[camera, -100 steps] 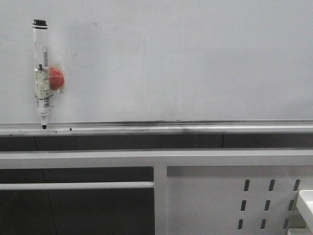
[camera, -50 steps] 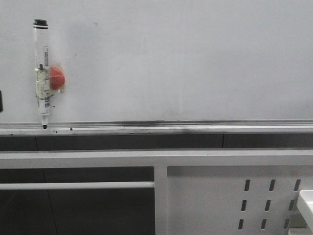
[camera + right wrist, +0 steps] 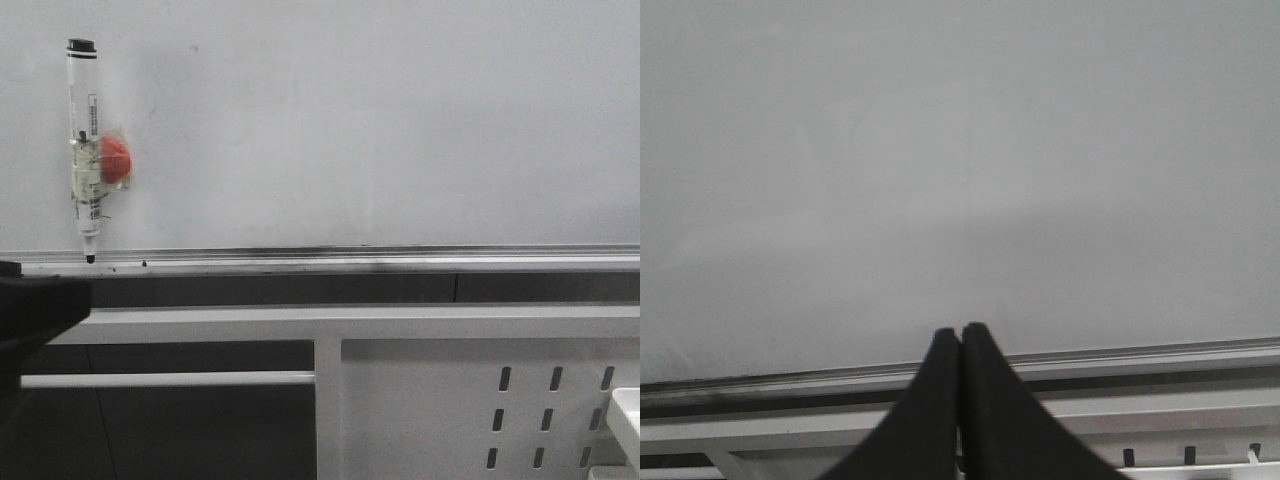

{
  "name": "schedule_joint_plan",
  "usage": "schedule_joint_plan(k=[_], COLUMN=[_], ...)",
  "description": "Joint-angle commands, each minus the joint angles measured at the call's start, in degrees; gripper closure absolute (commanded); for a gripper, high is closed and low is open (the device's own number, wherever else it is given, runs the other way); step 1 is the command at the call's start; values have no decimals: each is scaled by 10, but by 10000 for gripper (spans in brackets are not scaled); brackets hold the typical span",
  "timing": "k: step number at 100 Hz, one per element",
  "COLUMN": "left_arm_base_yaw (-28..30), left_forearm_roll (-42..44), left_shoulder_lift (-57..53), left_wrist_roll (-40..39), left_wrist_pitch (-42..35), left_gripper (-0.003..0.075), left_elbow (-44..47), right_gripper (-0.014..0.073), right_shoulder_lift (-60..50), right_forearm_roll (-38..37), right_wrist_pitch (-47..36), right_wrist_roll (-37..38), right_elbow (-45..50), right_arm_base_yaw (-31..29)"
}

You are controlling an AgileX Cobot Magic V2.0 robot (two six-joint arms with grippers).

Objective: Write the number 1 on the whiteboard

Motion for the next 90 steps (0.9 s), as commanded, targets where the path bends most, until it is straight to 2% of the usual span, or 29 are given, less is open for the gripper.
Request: schedule_joint_plan(k=[1,90], left_arm_base_yaw=[-4,-4], left_forearm_roll=[-2,-38], left_shoulder_lift=[16,25], left_wrist_roll=[-11,-11], left_wrist_pitch=[-133,-133], left_gripper=[301,301], left_elbow=[-17,-101], right_gripper=[664,664], right_shoulder_lift=[10,10], right_forearm_roll=[-1,-1], right_wrist_pitch=[-46,-49], right_wrist_roll=[-2,-2], right_elbow=[-21,-21], right_arm_base_yaw=[0,0])
